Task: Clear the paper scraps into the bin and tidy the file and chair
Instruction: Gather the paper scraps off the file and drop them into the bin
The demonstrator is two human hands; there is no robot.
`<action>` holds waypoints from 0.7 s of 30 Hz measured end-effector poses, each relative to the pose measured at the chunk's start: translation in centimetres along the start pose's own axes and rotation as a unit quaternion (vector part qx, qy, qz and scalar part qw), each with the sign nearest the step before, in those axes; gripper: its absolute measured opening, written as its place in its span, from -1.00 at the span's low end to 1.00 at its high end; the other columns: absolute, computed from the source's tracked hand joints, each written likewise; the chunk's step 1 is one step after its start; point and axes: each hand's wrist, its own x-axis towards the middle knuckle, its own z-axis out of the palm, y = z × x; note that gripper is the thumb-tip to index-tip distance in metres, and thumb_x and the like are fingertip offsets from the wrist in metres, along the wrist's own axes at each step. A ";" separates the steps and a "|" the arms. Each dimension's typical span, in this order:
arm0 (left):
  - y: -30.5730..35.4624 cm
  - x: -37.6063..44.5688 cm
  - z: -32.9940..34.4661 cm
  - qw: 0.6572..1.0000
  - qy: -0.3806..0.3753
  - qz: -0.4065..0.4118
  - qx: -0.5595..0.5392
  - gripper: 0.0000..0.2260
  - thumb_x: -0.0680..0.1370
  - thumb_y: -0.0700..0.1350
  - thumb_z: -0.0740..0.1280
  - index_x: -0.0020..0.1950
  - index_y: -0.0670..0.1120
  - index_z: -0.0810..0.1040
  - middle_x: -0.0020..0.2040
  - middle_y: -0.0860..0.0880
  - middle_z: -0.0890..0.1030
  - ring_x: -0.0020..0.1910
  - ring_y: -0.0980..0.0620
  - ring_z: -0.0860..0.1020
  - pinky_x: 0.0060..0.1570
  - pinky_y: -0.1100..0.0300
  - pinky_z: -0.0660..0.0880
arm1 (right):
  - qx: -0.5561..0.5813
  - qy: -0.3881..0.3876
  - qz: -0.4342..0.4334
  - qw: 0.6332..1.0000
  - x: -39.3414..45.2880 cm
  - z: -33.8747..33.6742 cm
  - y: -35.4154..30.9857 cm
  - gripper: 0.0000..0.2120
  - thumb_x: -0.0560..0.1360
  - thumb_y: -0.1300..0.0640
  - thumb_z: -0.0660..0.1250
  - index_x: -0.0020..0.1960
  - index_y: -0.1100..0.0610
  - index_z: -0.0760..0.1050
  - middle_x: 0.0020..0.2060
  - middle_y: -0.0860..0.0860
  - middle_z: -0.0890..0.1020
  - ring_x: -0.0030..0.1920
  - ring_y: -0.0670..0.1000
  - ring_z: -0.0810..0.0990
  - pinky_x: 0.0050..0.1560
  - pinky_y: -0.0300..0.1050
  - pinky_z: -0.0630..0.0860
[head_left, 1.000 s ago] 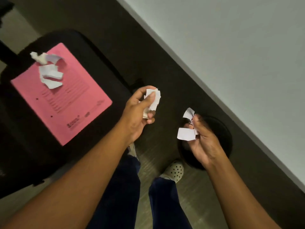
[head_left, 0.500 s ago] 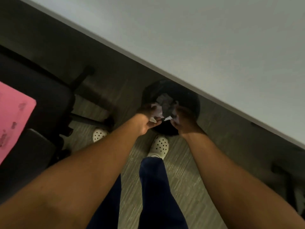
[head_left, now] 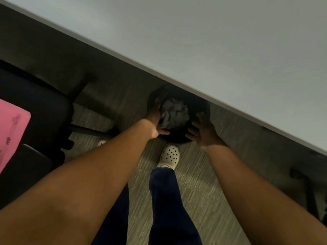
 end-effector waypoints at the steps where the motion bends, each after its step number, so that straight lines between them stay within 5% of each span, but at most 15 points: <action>1: 0.1 -0.8 -0.3 1.000 0.026 0.011 0.001 -0.58 0.72 0.28 0.15 0.46 0.09 0.49 0.32 -0.04 0.57 0.33 -0.22 0.55 0.30 -0.32 0.52 | 0.008 -0.005 0.002 1.000 -0.4 0.2 0.2 -0.49 0.75 -0.10 0.09 0.66 0.04 0.22 0.59 0.19 0.33 0.57 0.28 0.34 0.47 0.26 0.41; 3: 0.5 -2.5 -0.9 0.996 0.071 0.057 0.006 -0.71 0.75 0.19 0.16 0.25 0.06 0.58 0.13 -0.01 0.62 0.09 -0.09 0.61 0.05 -0.10 0.61 | 0.006 -0.003 0.000 1.000 -1.2 1.4 0.4 -0.53 0.75 -0.06 0.14 0.60 0.10 0.34 0.52 0.21 0.44 0.50 0.25 0.45 0.40 0.17 0.48; 7: 2.4 -7.1 -3.9 0.967 0.171 0.167 -0.088 -0.75 0.76 -0.12 0.16 0.17 -0.07 0.65 0.08 -0.10 0.72 0.01 -0.04 0.69 -0.03 0.04 0.63 | 0.022 -0.015 -0.011 1.000 -3.7 6.5 0.0 -0.68 0.71 0.08 0.26 0.40 0.20 0.52 0.30 0.23 0.62 0.32 0.23 0.62 0.37 0.15 0.55; 12: 7.7 -15.2 -9.9 0.911 0.222 0.309 -0.156 -0.80 0.71 -0.14 0.27 -0.04 -0.04 0.65 -0.29 0.05 0.64 -0.35 0.16 0.61 -0.35 0.28 0.56 | 0.010 -0.098 -0.068 0.993 -7.5 16.5 -0.5 -0.75 0.74 0.20 0.15 0.30 0.23 0.54 0.13 0.19 0.66 0.11 0.15 0.67 0.18 0.09 0.62; 17: 11.9 -22.0 -19.9 0.840 0.315 0.382 -0.223 -0.79 0.65 -0.21 0.30 -0.12 -0.03 0.64 -0.35 0.03 0.58 -0.40 0.12 0.52 -0.38 0.28 0.48 | -0.130 -0.199 -0.120 0.964 -10.6 27.7 -0.2 -0.81 0.71 0.18 0.22 0.17 0.10 0.61 -0.12 0.04 0.74 -0.08 0.04 0.73 0.05 0.00 0.69; 21: 12.7 -24.1 -28.4 0.780 0.406 0.411 -0.242 -0.77 0.60 -0.18 0.33 -0.20 0.02 0.66 -0.36 0.08 0.55 -0.36 0.08 0.49 -0.31 0.14 0.46 | -0.286 -0.250 -0.173 0.909 -12.2 35.1 1.8 -0.85 0.68 0.16 0.30 0.13 -0.01 0.63 -0.04 0.01 0.75 -0.05 -0.01 0.76 0.01 -0.08 0.71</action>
